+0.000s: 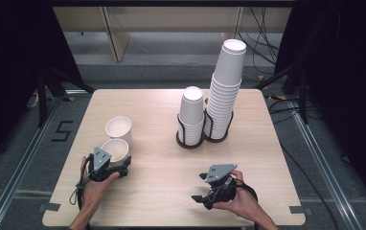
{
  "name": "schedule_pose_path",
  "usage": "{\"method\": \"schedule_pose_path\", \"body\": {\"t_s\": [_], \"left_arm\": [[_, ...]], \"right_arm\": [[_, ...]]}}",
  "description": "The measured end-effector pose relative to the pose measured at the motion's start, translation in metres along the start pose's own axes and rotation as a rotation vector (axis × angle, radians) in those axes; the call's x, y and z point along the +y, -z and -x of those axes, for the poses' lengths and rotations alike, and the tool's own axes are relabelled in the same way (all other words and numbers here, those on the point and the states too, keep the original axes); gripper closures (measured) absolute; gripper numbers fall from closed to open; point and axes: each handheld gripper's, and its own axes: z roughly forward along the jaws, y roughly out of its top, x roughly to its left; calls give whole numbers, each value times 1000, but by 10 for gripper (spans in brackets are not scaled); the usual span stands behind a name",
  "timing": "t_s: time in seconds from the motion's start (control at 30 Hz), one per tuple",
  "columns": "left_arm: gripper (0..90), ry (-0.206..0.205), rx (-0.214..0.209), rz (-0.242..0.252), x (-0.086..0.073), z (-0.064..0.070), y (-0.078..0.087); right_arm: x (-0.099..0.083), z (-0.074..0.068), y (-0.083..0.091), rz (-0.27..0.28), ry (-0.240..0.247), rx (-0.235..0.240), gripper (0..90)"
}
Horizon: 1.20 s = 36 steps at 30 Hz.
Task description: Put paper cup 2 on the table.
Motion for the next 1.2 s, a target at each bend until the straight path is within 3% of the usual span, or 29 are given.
{"method": "schedule_pose_path", "body": {"t_s": [0.47,0.83,1.2], "left_arm": [[141,-8,-4,-98,-7,-1,2],[143,6,-10,-110,-13,-2,5],[143,19,-14,-140,-19,-9,23]], "right_arm": [[-2,-1,-1,-4,0,4,220],[-4,-2,-1,-6,-3,8,219],[-5,-2,3,3,-8,5,218]]}}
